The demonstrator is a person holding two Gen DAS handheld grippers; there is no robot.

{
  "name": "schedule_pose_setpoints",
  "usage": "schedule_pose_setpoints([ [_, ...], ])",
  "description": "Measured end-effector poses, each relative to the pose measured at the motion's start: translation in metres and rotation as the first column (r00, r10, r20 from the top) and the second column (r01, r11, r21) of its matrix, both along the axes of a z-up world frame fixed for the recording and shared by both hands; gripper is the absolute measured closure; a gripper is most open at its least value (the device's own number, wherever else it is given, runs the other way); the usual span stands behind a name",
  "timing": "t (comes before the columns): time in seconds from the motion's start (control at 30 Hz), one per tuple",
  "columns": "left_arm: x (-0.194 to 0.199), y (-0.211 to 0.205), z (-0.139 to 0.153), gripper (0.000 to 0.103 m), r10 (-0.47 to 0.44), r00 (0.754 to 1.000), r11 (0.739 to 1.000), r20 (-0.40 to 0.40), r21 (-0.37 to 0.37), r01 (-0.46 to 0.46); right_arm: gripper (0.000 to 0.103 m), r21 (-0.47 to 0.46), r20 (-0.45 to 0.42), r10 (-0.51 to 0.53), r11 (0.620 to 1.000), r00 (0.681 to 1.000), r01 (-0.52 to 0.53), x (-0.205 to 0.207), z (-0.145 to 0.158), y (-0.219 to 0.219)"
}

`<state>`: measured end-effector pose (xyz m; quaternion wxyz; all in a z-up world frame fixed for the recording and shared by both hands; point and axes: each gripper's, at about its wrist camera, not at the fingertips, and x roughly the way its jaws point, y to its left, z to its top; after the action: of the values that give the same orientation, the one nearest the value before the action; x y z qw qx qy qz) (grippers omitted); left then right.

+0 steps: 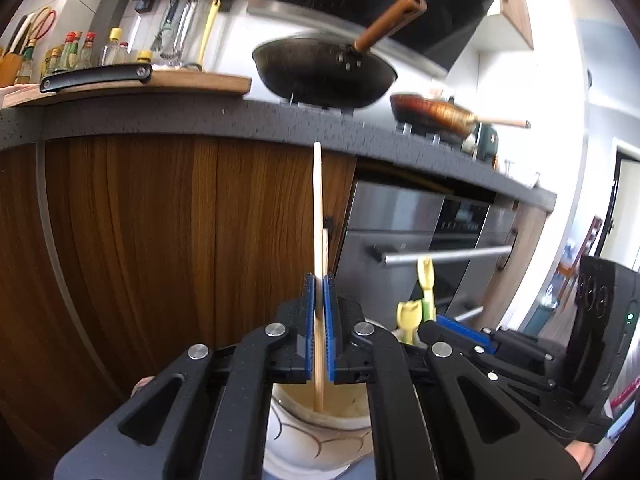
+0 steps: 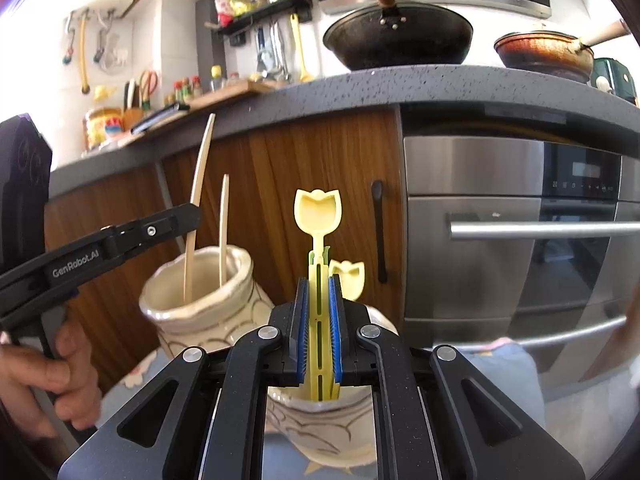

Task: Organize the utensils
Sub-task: 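Insert chopstick into larger pot with left tool while right tool releases spoon in smaller pot, then withdraw both open tools from the pot back over the cushion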

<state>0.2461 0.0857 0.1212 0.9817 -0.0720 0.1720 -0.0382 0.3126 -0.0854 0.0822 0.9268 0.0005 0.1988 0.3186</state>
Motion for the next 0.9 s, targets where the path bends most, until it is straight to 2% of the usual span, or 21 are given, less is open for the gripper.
schedule_pose_setpoints([
  [0.3, 0.014, -0.004, -0.002, 0.099, 0.011, 0.994, 0.998, -0.108, 0.056, -0.005, 0.093, -0.097, -0.042, -0.031, 0.995, 0.999, 0.027, 0.004, -0.004, 0.007],
  [0.5, 0.016, -0.001, -0.006, 0.096, 0.018, 0.992, 0.998, -0.127, 0.060, -0.010, 0.092, -0.114, -0.050, -0.042, 0.993, 0.998, 0.036, 0.007, -0.007, 0.003],
  [0.57, 0.016, -0.002, -0.004, 0.087, 0.016, 0.992, 0.998, -0.122, 0.065, -0.008, 0.088, -0.113, -0.051, -0.043, 0.993, 0.998, 0.037, 0.007, -0.006, 0.002],
  [0.63, 0.013, -0.002, -0.001, 0.069, 0.014, 0.994, 0.997, -0.109, 0.071, -0.006, 0.082, -0.110, -0.049, -0.046, 0.993, 0.998, 0.040, 0.007, -0.006, 0.000],
  [0.73, 0.007, -0.004, 0.004, 0.054, 0.017, 0.997, 0.996, -0.078, 0.092, -0.010, 0.079, -0.100, -0.039, -0.044, 0.994, 0.998, 0.040, 0.004, -0.003, -0.004],
  [0.9, -0.007, 0.000, 0.010, 0.051, 0.014, 0.999, 0.997, -0.046, 0.079, -0.010, 0.073, -0.077, -0.019, -0.038, 0.996, 0.999, 0.037, -0.007, 0.004, -0.014],
])
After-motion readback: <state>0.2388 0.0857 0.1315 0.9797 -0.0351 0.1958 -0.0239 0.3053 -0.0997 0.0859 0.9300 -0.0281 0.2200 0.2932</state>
